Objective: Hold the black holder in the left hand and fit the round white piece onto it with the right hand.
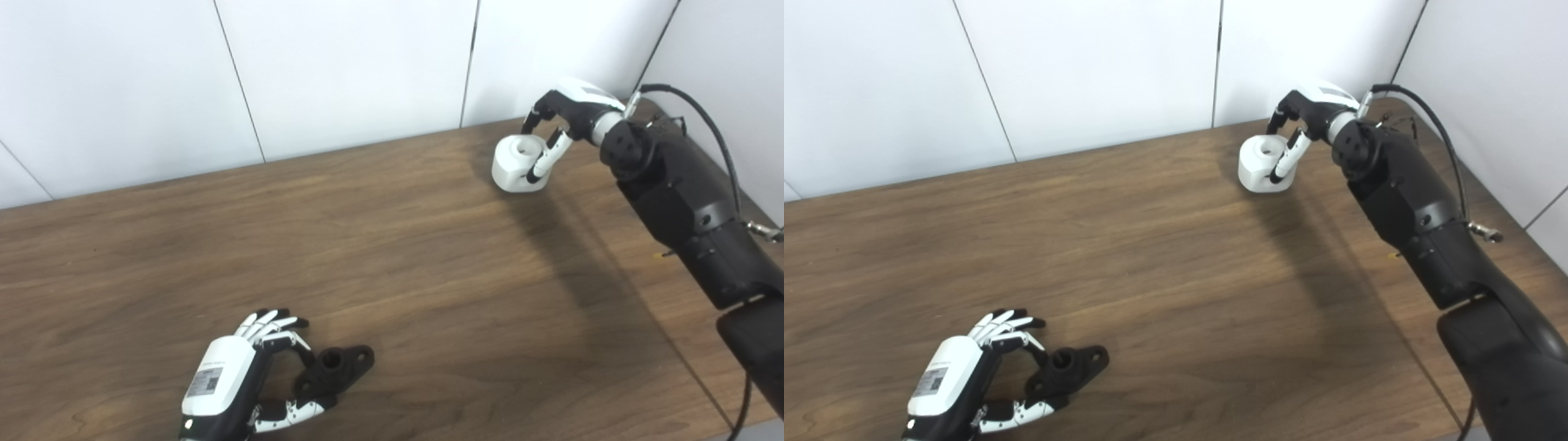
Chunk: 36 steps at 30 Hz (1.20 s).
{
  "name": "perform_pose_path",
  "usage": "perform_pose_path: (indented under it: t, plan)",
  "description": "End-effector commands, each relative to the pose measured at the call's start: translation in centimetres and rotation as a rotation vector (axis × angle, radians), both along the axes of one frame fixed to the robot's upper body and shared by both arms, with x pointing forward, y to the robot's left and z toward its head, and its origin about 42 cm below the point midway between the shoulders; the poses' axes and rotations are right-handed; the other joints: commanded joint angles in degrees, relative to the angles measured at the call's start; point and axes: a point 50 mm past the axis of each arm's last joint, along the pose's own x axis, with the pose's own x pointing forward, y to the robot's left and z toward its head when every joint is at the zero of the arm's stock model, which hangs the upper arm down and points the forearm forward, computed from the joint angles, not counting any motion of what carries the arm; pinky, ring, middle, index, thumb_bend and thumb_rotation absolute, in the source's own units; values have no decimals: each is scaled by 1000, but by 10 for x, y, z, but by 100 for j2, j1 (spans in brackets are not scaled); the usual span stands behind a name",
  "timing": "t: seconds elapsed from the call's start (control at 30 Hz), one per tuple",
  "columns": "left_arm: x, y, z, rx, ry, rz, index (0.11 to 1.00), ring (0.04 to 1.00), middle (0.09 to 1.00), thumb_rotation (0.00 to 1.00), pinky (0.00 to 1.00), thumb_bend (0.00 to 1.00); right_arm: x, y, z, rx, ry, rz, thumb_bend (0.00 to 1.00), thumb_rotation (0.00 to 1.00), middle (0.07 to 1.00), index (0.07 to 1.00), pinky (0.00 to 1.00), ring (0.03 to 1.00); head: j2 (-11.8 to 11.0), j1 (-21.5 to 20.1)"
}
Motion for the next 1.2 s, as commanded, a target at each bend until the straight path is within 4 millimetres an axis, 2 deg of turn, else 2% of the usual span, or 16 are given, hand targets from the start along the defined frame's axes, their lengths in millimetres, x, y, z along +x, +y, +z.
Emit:
perform_pose_path:
  t: [0.0,0.4,0.7,0.9,1.17]
  plan:
    - [-2,8,-15,68,61,21,486,884,788,45,929,519,3,-3,34,-34,-109,19,521,128,760,484,848,823,3,-1]
    - [-2,6,-15,70,65,22,486,889,791,45,932,519,2,-5,34,-31,-111,20,522,129,764,484,809,806,-8,36]
    - [-1,2,-15,77,75,22,486,892,793,46,933,519,-11,4,50,-79,-143,92,523,130,753,483,838,839,-7,107]
    - [-1,-1,-17,72,72,15,486,890,792,46,933,519,-24,20,67,-115,-158,152,524,132,764,484,833,872,-13,219]
    - [-2,-7,-20,80,75,12,486,894,796,47,926,520,-49,56,84,-156,-158,307,524,133,762,484,806,876,-22,563]
